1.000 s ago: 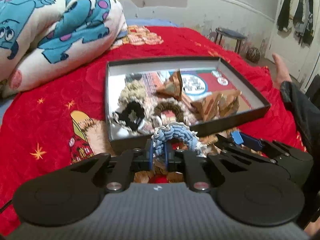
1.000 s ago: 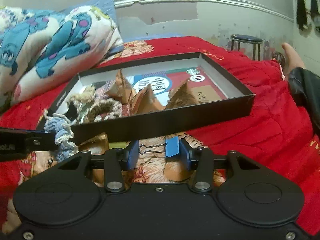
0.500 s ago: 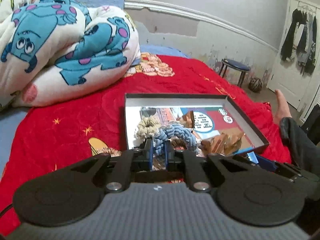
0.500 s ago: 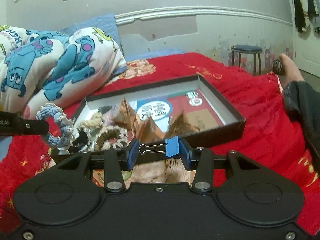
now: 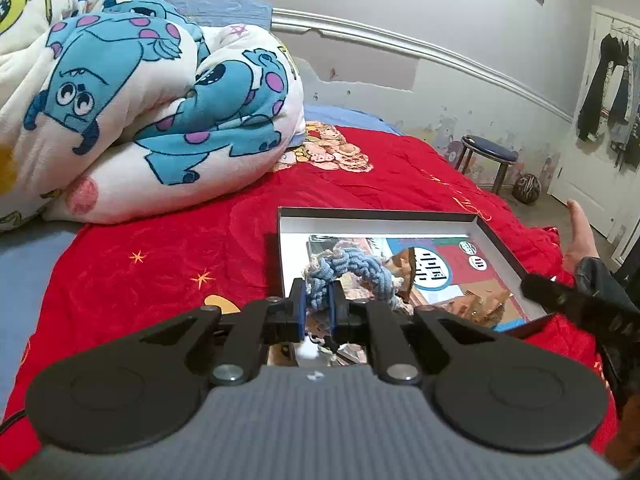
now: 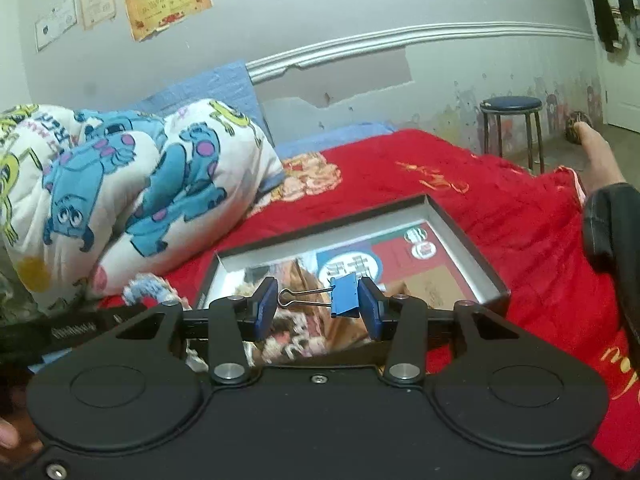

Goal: Organize objects
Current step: 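Lift both held items and carry them toward the black box, then lower the blue scrunchie and blue binder clip over the inside of the box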

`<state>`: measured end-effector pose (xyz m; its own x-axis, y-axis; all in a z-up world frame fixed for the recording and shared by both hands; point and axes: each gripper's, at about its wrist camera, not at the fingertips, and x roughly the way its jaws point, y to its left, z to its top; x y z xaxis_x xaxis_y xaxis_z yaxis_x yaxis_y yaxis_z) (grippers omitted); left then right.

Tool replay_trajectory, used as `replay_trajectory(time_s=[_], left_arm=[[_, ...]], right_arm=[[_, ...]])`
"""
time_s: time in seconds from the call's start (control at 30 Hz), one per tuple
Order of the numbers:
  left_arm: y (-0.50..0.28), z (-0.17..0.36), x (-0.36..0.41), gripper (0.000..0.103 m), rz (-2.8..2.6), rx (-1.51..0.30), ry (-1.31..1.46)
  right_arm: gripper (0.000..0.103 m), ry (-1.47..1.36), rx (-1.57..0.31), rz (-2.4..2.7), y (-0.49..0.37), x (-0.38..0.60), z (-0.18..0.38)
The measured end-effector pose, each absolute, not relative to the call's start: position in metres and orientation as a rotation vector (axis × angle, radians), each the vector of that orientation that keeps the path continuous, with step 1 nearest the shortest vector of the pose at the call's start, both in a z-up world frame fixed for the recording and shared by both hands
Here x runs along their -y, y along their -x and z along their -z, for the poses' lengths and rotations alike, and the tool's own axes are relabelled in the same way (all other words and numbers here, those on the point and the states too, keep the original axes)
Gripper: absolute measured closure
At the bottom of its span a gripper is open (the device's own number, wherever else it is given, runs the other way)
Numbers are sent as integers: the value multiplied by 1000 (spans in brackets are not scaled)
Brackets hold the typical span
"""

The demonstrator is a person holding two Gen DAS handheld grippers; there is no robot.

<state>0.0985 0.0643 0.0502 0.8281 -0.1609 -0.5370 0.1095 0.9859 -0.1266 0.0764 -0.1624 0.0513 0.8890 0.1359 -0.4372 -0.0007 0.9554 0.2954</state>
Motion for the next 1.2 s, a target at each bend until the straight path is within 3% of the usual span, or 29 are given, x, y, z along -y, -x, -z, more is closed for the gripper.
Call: replay_trajectory(time_s=[0.4,0.73,1.2], left_arm=[[-107,-54,-71,89,210,-500,175],[-107,-92,-56,89,282,-374,215],[-165,-112,-5,88,293,-354,160]], right_arm=[[61,-294,-444,-79,-86,162,-76],[61,-330,-377,-80,-98,188,-111],[61,-371,-398,-60,-162,222,-118]])
